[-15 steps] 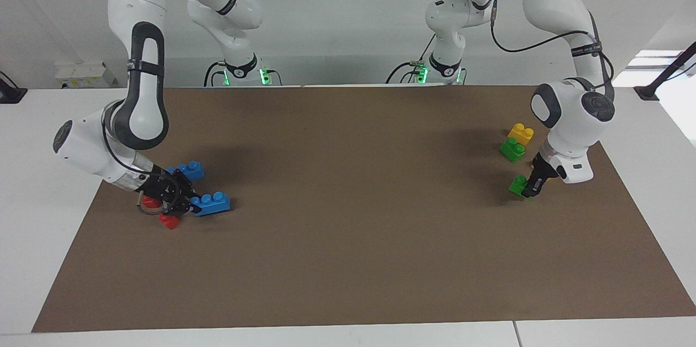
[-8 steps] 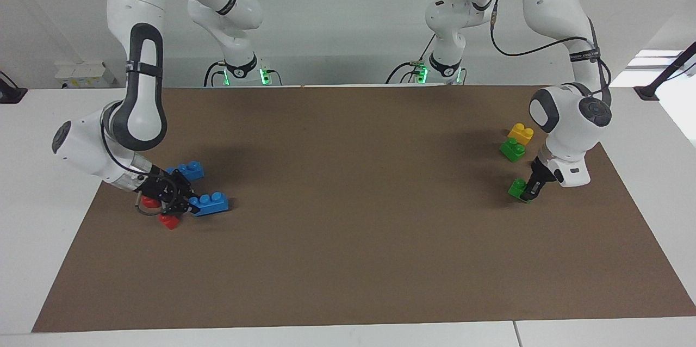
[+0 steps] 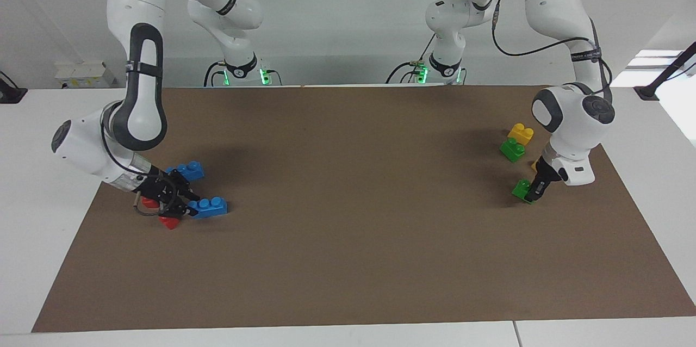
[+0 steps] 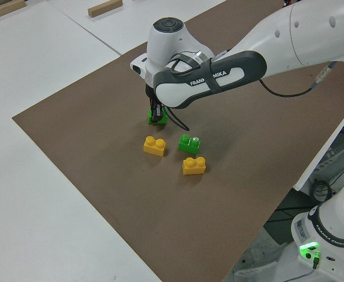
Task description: Remove green block with left arm and hold with right
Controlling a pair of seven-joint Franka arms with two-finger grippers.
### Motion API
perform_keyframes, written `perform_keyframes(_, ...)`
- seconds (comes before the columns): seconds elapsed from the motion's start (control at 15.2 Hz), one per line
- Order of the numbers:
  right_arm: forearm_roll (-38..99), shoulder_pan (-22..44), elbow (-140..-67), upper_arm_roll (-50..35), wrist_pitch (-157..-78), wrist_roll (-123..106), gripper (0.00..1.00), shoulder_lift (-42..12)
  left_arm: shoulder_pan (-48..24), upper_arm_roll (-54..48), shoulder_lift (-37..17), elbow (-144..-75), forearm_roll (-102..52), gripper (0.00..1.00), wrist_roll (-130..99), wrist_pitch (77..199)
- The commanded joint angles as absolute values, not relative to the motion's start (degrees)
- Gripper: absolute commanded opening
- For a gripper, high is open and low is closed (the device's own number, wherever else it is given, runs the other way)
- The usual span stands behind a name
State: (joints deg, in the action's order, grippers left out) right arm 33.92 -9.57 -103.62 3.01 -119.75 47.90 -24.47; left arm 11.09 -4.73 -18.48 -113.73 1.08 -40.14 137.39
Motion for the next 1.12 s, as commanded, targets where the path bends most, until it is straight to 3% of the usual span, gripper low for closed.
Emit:
perform_keyframes(0.0,32.34,-10.11,-104.41,2.37,-120.06,47.72,0.76,-23.12,11.78,-4.92,-18.63,-115.66,0.62,0.0,-38.23,140.09)
perform_keyframes(0.07,32.43,-10.11,-104.33,2.46,-119.62,47.81,0.78,-22.77,11.52,-4.92,-18.72,-115.66,0.62,0.05,-38.32,140.53)
perform_keyframes(0.2,30.08,-10.02,-104.33,2.46,-119.1,47.29,0.82,-21.71,11.34,-4.92,-18.81,-115.58,0.62,0.49,-38.23,140.8)
perform_keyframes(0.26,28.06,-9.76,-104.15,2.37,-119.0,47.63,0.86,-21.01,11.16,-5.01,-18.81,-115.4,0.62,0.99,-38.32,140.63)
perform_keyframes(0.46,26.11,-8.97,-103.54,2.37,-116.73,47.81,0.98,-18.47,10.99,-5.01,-18.72,-114.96,0.7,1.0,-37.88,140.36)
perform_keyframes(0.79,12.32,-4.66,-103.01,1.94,-114.44,46.76,0.99,-11.44,9.67,-5.27,-18.02,-110.76,0.79,1.0,-36.21,136.51)
perform_keyframes(1.05,10.38,-3.08,-103.01,1.67,-111.01,37.2,0.99,-5.9,7.39,-5.27,-16.97,-103.81,1.41,1.0,-33.06,126.32)
